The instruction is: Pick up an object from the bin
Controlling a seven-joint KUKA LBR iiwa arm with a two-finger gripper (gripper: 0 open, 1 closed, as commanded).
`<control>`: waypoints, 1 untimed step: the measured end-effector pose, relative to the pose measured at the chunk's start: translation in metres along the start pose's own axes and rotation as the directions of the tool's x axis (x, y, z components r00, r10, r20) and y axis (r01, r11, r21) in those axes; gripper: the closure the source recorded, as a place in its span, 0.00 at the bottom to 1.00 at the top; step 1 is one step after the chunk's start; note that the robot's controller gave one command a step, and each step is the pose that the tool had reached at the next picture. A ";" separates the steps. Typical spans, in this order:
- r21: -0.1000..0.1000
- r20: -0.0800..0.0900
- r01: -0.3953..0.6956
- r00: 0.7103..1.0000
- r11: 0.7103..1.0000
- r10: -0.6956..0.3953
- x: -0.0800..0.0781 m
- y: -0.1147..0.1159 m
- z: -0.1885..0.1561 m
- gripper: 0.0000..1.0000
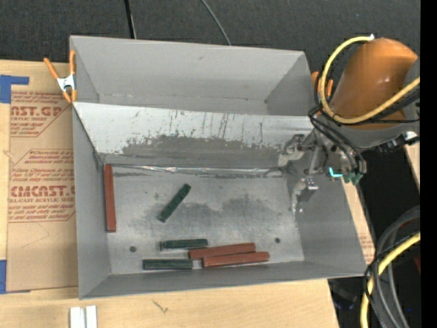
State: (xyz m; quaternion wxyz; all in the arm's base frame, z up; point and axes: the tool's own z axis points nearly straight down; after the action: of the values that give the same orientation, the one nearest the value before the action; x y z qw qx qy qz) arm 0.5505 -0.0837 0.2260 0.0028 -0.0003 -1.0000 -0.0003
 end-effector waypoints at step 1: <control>0.001 0.008 0.001 1.000 1.000 -0.001 -0.002 0.000 -0.004 0.00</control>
Offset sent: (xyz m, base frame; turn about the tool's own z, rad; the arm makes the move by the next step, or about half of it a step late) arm 0.0402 0.0538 -0.1560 0.1937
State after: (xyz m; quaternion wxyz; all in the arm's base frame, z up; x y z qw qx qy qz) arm 0.5522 -0.0834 0.2300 -0.0011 0.0003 -1.0000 0.0003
